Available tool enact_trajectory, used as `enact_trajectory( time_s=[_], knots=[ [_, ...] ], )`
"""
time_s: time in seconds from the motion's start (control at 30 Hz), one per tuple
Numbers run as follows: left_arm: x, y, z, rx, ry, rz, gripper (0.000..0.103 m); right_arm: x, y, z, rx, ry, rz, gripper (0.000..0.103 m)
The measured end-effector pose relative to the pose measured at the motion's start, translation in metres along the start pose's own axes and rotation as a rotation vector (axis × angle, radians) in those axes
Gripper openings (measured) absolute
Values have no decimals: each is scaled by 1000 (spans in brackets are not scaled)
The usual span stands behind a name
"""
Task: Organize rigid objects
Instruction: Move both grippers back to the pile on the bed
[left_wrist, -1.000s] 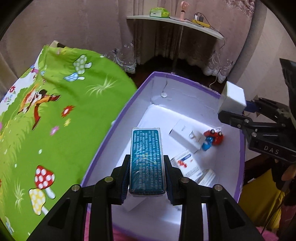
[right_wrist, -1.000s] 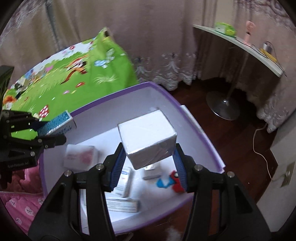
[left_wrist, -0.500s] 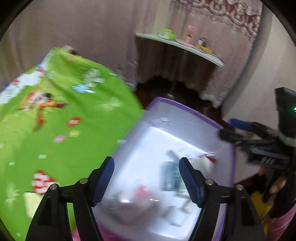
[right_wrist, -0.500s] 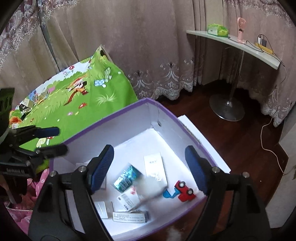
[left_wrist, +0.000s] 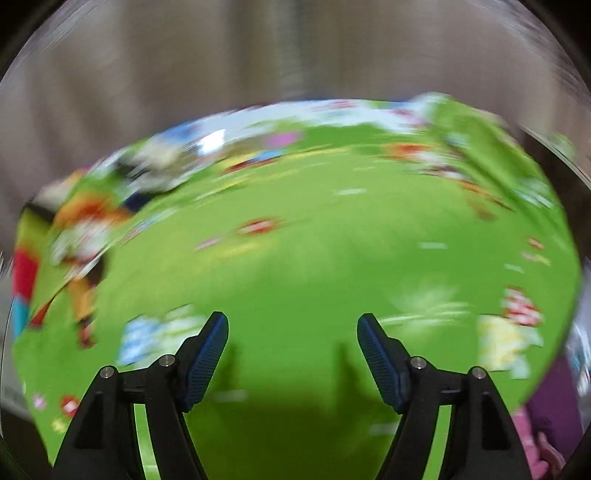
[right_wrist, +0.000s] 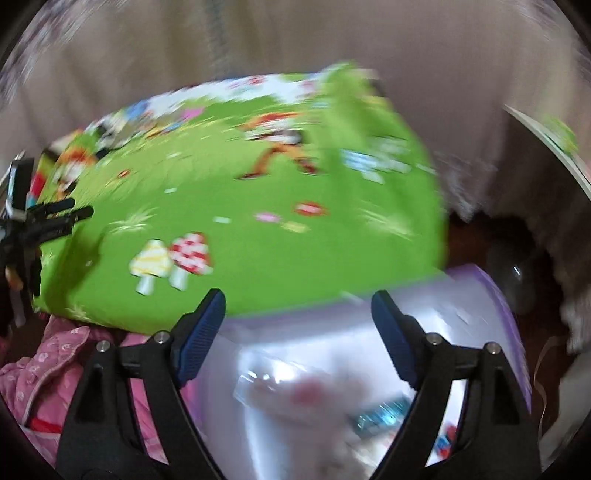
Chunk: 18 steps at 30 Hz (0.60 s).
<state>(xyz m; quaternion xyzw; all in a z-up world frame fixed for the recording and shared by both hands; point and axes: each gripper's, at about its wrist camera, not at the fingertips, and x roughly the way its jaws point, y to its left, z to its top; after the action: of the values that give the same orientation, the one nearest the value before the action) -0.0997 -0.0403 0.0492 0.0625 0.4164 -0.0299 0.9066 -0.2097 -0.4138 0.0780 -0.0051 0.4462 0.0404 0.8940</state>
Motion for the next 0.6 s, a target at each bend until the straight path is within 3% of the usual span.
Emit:
enact_trajectory(
  time_s=[0.07,0.27,0.4,0.6],
  knots=[
    [10,51,-4,-104,10,54,73,24,33,20,-57,8,44,86],
    [41,138,-2,-293,3,136,74,114,118,83,-200,62,171,86],
    [58,164,11,-341,-14,144,74,188,155,143,-212,90,189,86],
    [78,173,13,-405,3,119,75,279,195,235,-228,105,155,86]
  ],
)
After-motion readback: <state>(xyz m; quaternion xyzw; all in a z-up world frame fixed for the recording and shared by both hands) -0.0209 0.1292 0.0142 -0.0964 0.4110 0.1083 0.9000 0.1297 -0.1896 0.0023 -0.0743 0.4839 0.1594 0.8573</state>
